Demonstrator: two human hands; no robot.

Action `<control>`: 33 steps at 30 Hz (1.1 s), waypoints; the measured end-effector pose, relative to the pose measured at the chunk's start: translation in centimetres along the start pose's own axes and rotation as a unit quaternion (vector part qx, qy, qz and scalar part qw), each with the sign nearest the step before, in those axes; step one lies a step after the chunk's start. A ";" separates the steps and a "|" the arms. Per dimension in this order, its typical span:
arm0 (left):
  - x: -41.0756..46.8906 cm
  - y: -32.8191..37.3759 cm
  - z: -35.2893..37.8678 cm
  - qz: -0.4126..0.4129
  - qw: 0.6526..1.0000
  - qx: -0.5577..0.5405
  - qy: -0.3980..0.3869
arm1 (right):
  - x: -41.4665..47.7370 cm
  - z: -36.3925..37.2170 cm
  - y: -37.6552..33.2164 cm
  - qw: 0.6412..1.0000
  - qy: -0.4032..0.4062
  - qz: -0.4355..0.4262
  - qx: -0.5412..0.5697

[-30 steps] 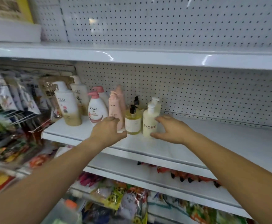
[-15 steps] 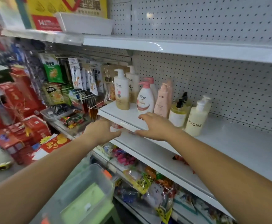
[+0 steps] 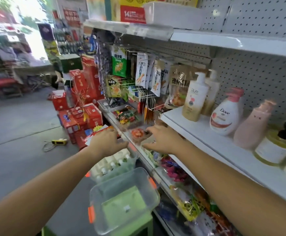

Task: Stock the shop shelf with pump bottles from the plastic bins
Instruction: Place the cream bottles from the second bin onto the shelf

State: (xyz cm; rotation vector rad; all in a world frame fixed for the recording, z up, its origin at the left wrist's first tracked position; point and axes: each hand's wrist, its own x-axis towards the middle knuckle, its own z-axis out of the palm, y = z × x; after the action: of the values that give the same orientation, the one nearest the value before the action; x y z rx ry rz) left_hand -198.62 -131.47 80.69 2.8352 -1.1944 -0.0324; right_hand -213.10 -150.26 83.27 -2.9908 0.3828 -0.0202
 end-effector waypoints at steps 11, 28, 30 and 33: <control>3.1 -10.9 4.6 -0.046 0.999 0.014 -0.013 | 11.2 5.6 -5.8 0.997 -0.041 -0.062 0.003; 11.6 -17.1 12.1 -0.135 0.989 -0.041 -0.037 | 28.0 12.6 -6.0 0.978 -0.112 -0.175 0.025; 12.7 -17.3 13.3 -0.150 0.987 -0.049 -0.043 | 29.8 13.9 -5.7 0.975 -0.118 -0.186 0.027; 14.0 -17.8 15.5 -0.167 0.982 -0.054 -0.065 | 31.9 16.5 -5.0 0.968 -0.151 -0.195 0.035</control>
State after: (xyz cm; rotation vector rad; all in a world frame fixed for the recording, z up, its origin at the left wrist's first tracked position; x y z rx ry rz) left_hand -176.86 -129.86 64.10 2.9370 -0.6955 -0.2933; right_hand -180.48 -151.46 67.44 -2.8804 -0.2351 0.3691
